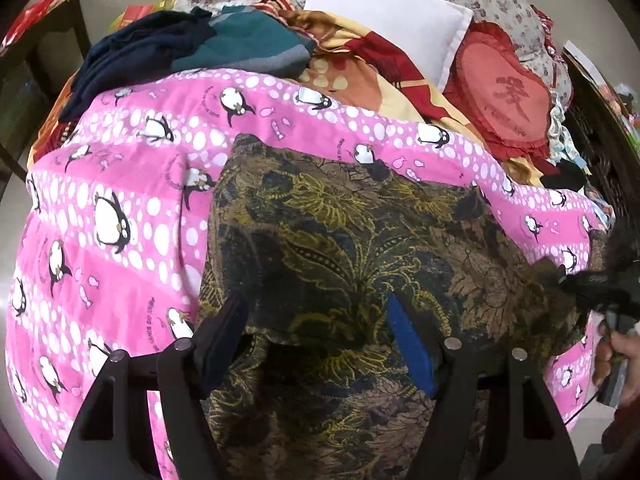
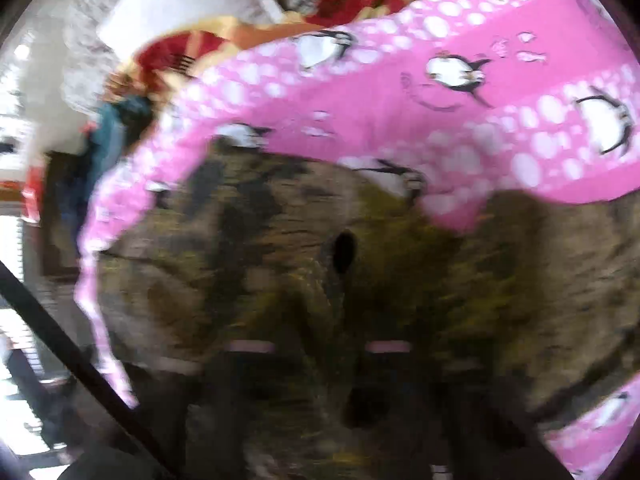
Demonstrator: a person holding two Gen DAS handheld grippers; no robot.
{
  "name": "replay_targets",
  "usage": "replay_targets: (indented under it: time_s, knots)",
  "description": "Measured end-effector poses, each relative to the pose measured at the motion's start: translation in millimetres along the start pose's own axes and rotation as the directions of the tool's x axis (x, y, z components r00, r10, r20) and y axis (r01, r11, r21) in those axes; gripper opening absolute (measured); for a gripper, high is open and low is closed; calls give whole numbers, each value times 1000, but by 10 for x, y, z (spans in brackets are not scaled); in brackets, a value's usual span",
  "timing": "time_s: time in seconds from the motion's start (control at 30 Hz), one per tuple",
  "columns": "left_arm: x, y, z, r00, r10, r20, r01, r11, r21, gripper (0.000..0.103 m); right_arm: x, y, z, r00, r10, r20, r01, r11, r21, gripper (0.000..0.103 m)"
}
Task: Fold small clothes
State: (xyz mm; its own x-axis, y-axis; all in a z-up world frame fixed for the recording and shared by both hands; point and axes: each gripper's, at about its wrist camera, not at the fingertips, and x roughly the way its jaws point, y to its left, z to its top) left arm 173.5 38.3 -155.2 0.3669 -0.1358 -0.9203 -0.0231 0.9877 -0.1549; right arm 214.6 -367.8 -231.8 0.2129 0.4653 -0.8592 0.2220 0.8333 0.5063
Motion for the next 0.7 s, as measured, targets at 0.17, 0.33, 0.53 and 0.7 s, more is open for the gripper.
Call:
replay_targets:
  time_s: [0.17,0.33,0.53,0.7]
  knots:
    - [-17,57,83,999,8,39,-7,999,-42,72,-679,286,47,957,-20,290,61,989,-131,7]
    - [144,-9,67,999,43,8,-42,999,-31,72,-181,17,100,975,-176,139,188,979,-78,10]
    - [99,-1,74,998,53,19,-52,998,-21,72,-348,-279,-151,982,-159,103,154,987,52,57]
    - [188,-20,79,999,52,-4,-52,998,-22,73,-207,-78,-268,985,-166,42,168,985,-40,45]
